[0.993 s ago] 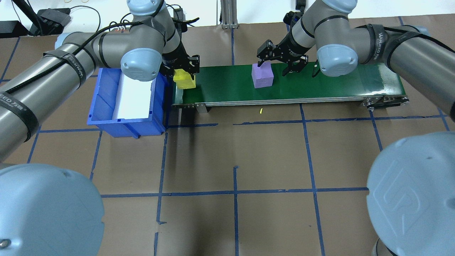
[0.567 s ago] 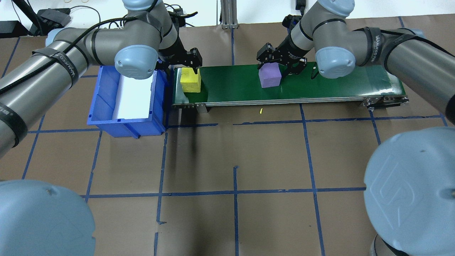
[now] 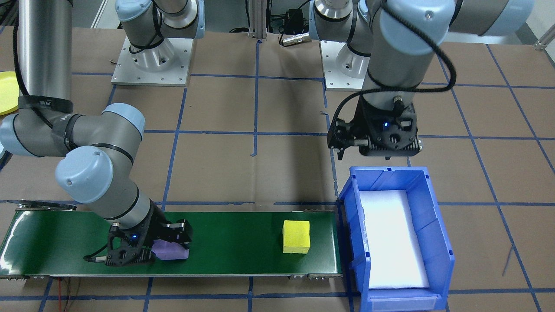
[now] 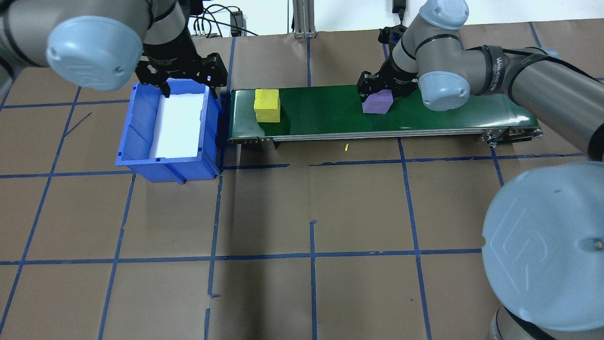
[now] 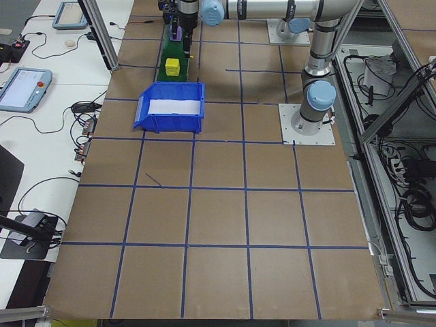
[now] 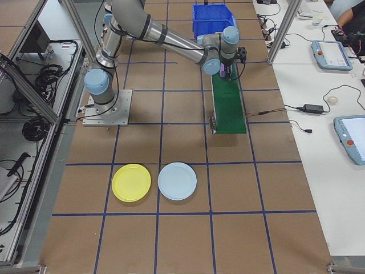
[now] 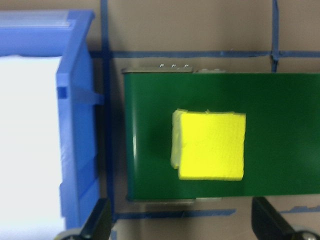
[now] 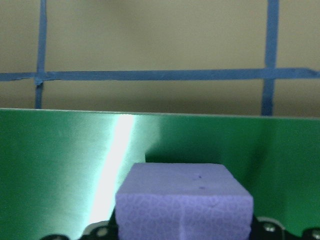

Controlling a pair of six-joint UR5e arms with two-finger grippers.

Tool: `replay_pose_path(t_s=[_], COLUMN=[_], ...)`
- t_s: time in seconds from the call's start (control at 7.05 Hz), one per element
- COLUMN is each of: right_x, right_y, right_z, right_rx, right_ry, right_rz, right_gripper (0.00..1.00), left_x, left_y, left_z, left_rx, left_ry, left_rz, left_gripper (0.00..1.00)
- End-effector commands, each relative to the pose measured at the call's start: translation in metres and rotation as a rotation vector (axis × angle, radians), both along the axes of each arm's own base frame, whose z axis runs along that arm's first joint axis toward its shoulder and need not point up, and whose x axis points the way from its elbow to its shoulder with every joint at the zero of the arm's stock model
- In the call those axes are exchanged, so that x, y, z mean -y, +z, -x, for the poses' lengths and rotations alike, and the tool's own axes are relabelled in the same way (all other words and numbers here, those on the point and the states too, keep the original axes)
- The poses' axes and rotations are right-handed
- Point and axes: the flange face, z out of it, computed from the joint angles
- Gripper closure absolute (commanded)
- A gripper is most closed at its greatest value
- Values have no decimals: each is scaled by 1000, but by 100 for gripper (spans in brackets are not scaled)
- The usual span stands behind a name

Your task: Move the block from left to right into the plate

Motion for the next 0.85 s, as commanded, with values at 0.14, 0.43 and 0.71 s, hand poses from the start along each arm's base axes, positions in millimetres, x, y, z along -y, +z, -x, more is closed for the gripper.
replay_pose_path(t_s=[0.14, 0.43, 0.71], right_x=[-11, -75, -180], right_y=[64, 86, 53], right_z=[154, 347, 507], right_rx=[-309, -410, -358], right_ry=[227, 302, 259], right_rz=[44, -93, -190], right_gripper=[51, 48, 48], left_x=[-60, -70, -75], left_y=[67, 71, 65], left_z=[-61, -57, -49], left_rx=[-15, -21, -93], left_ry=[-12, -17, -21], left_rz=[-2, -11, -47], left_gripper=[0, 0, 0])
